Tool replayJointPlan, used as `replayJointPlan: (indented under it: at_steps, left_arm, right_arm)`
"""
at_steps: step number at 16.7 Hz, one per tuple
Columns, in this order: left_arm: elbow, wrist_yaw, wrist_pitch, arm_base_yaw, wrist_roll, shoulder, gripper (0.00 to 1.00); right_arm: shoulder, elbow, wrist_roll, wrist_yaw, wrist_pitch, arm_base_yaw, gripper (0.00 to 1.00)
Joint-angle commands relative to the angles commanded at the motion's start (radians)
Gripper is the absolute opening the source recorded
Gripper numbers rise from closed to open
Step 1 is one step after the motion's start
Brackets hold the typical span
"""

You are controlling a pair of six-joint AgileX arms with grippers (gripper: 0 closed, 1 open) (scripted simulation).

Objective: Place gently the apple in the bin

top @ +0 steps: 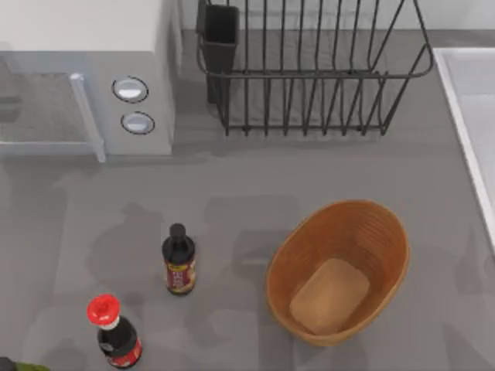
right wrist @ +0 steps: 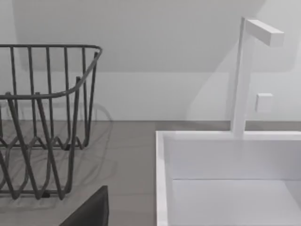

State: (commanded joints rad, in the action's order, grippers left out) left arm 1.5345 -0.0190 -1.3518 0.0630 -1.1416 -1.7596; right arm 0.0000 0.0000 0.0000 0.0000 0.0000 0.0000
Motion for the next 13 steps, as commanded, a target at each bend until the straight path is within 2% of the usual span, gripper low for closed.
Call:
replayJointPlan:
  at_steps: [3,6,13]
  left_arm:
    - [0.03,-0.039,-0.023,-0.103,0.148,-0.02,0.0]
    - [0.075,-0.081,-0.045,-0.245,0.369,-0.059,0.0]
    - [0.244,-0.117,-0.057,-0.618,1.057,-0.182,0.0]
  right_arm:
    - [0.0,0.0,0.0,0.0,0.0,0.0,1.0]
    - [0.0,0.0,0.0,0.0,0.0,0.0,1.0]
    - [0.0,0.0,0.0,0.0,0.0,0.0,1.0]
